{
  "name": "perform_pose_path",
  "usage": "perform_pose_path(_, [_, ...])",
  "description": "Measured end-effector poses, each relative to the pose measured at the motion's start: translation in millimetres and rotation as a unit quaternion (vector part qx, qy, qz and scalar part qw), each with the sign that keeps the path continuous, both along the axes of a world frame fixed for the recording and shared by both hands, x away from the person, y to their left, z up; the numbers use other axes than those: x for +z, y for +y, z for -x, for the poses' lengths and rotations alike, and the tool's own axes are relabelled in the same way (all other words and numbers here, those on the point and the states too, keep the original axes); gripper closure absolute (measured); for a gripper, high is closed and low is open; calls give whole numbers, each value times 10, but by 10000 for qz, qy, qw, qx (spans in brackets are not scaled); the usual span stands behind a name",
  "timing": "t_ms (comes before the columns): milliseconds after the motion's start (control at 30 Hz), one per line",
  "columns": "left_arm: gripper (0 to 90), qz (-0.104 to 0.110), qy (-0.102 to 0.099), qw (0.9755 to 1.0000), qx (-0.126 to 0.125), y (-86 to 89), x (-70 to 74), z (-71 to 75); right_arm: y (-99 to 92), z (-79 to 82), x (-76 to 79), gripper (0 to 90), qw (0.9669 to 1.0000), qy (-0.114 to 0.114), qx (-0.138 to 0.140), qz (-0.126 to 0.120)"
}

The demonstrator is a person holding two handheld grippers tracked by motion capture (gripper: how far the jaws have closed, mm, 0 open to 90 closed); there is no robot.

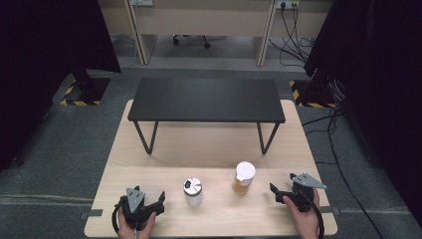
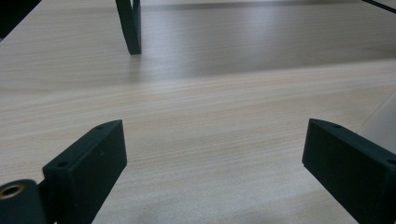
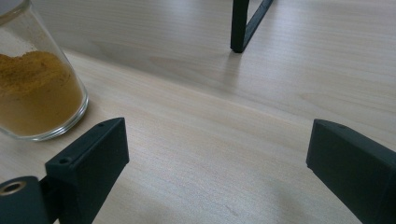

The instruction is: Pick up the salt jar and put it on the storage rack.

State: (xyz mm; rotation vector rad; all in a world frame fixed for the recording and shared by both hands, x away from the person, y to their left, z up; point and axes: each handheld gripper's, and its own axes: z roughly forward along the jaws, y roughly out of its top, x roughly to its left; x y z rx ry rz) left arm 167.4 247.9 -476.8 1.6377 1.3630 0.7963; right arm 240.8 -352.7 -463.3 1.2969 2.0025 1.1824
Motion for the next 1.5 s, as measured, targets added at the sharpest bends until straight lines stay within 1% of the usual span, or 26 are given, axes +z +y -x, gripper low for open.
perform_pose_path(233, [51,76,-53,9999,-64,43,-17,17,14,1,4,59,10000,-3,7,43])
perform_pose_path(367, [44,106,-38,9999,-107,62,-16,10,9,-2,3,59,10000,-1,18,35])
perform_pose_path(433, [40,69,-56,9998,-181,69,-17,9,6,-2,3,59,10000,-1,24,32])
perform_pose_path(533, [24,86,-144,9992,-361,95,-38,14,6,-5,3,59,10000,4,23,26])
perform_pose_path(700, [19,109,-228,9974,-671,143,-48,2,9,-7,6,59,10000,11,35,42])
perform_pose_path(900, [2,188,-200,9950,-963,221,-54,-33,9,-10,8,59,10000,17,46,47])
perform_pose_path(933, [3,188,-200,9950,-963,221,-54,-33,9,-10,8,59,10000,17,46,47])
perform_pose_path(967, [2,194,-189,9943,-1036,237,-52,-42,11,-10,10,59,10000,22,44,51])
perform_pose_path(1200, [2,164,-182,9919,-1247,245,-41,-55,16,-10,11,59,10000,20,47,66])
perform_pose_path(1267, [2,175,-165,9909,-1326,256,-40,-62,16,-9,9,59,10000,8,49,69])
perform_pose_path(1400, [4,178,-114,9879,-1537,283,-16,-84,16,-12,11,60,10000,12,61,76])
perform_pose_path(1500, [6,174,-86,9865,-1625,267,-4,-93,18,-13,12,59,9999,16,68,83])
